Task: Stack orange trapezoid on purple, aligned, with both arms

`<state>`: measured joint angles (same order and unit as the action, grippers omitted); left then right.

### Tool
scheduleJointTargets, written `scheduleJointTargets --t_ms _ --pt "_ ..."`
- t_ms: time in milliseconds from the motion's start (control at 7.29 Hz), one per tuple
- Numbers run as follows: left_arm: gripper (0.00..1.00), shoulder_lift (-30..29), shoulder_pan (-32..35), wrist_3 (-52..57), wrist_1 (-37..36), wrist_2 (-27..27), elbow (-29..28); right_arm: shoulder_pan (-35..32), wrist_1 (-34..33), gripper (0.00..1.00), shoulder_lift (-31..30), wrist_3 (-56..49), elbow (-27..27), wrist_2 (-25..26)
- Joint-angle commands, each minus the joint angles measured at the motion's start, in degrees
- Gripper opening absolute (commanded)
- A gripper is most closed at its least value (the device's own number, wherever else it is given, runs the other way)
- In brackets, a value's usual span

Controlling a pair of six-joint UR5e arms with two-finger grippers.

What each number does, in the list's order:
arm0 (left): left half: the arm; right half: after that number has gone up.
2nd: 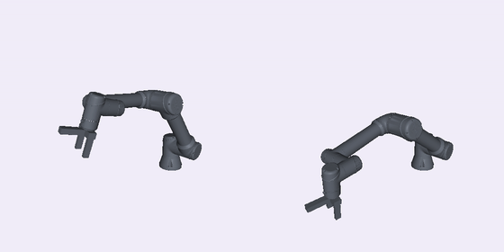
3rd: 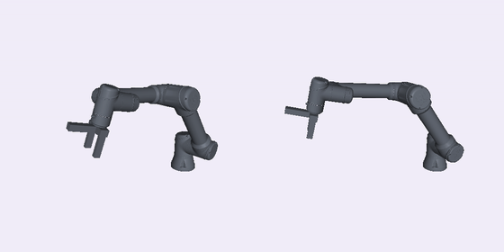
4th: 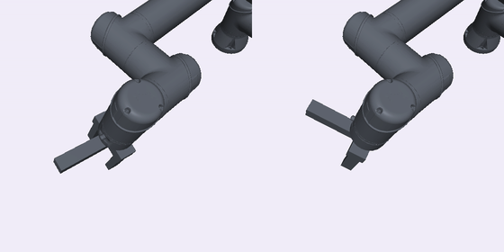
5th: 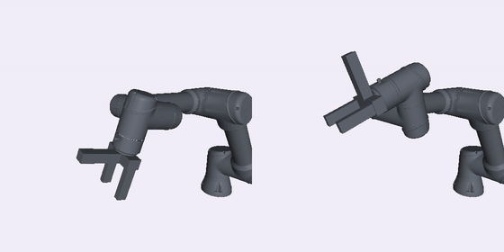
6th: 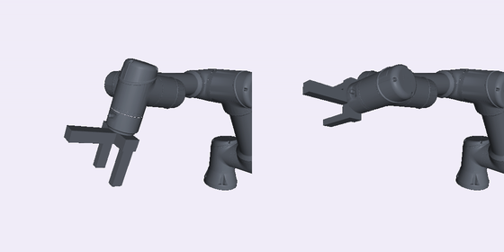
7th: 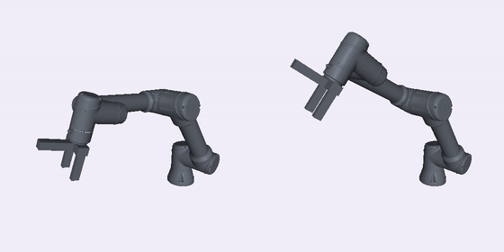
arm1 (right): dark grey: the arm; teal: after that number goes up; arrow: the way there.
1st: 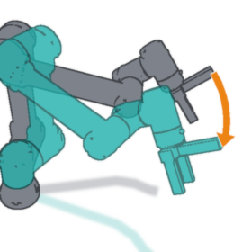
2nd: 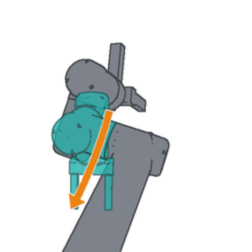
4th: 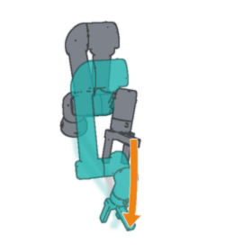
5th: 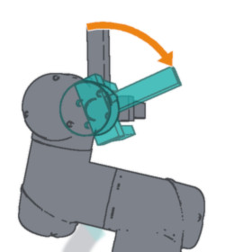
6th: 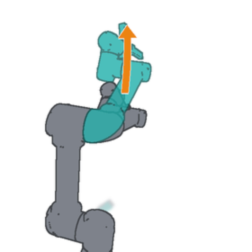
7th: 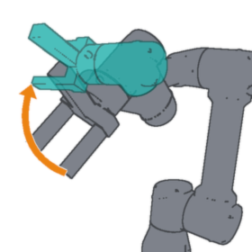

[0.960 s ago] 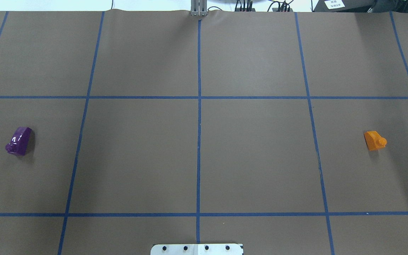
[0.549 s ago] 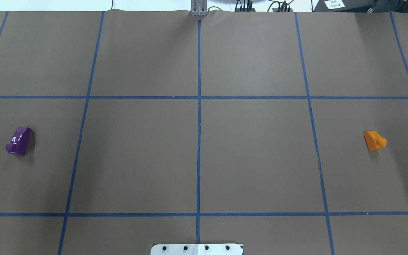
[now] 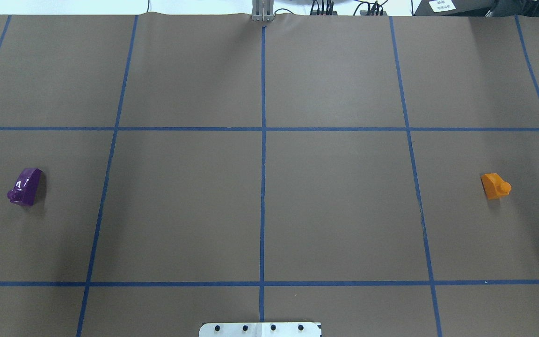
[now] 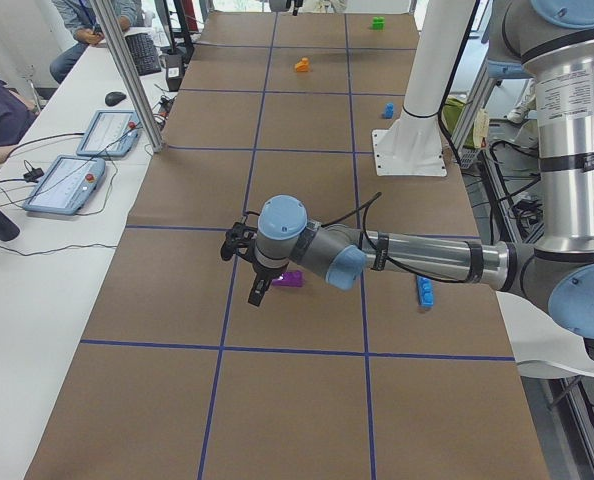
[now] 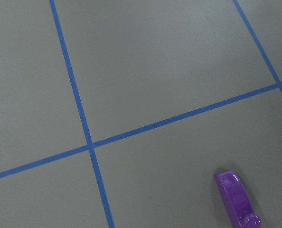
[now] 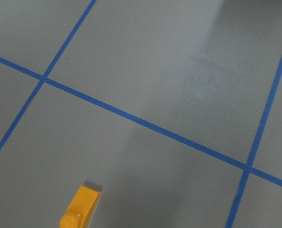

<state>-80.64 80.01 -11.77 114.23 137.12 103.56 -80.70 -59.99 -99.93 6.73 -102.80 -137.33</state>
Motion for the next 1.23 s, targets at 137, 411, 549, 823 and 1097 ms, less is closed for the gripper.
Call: scheduleJointTargets --t_ms 137,411,549,823,1097 --pt "1.00 0.22 -14.05 -20.77 11.84 -9.56 -2.21 4.85 0.14 1.00 0.53 3.64 0.40 3.81" --pt "1.00 0.22 -21.09 -28.63 13.65 -16.50 -2.13 4.85 0.14 1.00 0.44 3.72 0.40 3.83" --pt "1.00 0.13 -24.26 -31.01 13.65 -19.06 -2.13 4.85 0.14 1.00 0.44 3.72 0.40 3.83" --pt "1.00 0.05 -28.14 -32.25 13.65 -21.36 -2.22 4.85 0.14 1.00 0.35 3.64 0.40 3.91" --pt "0.99 -0.13 -30.87 -33.92 13.65 -22.77 -2.74 4.85 0.23 1.00 0.26 3.64 0.40 3.91"
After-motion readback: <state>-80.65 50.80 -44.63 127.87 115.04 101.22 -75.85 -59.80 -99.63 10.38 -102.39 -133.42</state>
